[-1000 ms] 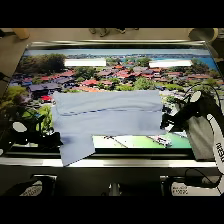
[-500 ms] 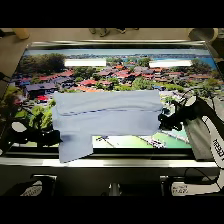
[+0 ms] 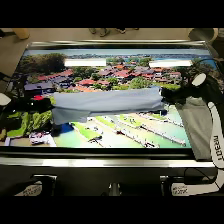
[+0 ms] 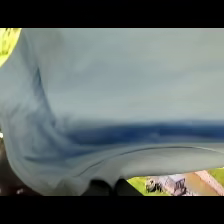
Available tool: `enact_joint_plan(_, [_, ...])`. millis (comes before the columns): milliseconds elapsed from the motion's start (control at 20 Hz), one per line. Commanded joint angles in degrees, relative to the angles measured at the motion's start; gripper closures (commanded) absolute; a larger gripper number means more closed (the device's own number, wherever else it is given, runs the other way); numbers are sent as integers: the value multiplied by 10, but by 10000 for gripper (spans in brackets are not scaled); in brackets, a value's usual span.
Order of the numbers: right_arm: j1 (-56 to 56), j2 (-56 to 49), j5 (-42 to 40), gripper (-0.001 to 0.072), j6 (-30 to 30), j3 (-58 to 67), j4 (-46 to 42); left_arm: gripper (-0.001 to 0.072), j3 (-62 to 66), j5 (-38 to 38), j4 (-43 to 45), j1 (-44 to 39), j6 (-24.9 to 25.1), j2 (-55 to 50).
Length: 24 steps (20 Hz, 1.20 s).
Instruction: Fold the shirts.
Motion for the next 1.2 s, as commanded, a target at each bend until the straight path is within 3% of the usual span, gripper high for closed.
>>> enact_joint_plan(0, [34,-73,-91,691,35,92,-9,679,122,29,1,-10,-15,-117])
enact_joint_plan(150, [33,-144,-90,691,78,136,-26,679,219,28,1,-9,-37,-221])
enact_joint_plan(350, [33,-184,-72,688,81,137,-45,674,271,26,0,-12,-82,-314])
enact_joint_plan(400, [33,-190,-62,660,81,137,-45,591,271,15,-3,-15,-92,-328])
enact_joint_plan(450, [33,-192,-57,474,81,137,-42,349,271,-2,-8,-18,-90,-334])
enact_joint_plan(500, [32,-188,-44,245,65,142,-38,161,271,-18,-8,-17,-85,-334])
enact_joint_plan(600, [28,-171,-4,114,3,160,-57,164,275,-47,-8,-12,-47,-318])
enact_joint_plan(700, [4,-163,-1,27,18,163,-83,173,275,-60,-8,-9,-26,-290])
enact_joint_plan(1050, [-33,-252,47,44,-3,163,164,173,275,-62,-9,-56,-24,-194])
enact_joint_plan(1100, [-33,-257,47,102,0,163,181,173,275,-62,-9,-65,-24,-186])
enact_joint_plan(1150, [-33,-257,48,352,1,163,188,173,275,-62,-9,-76,-24,-181])
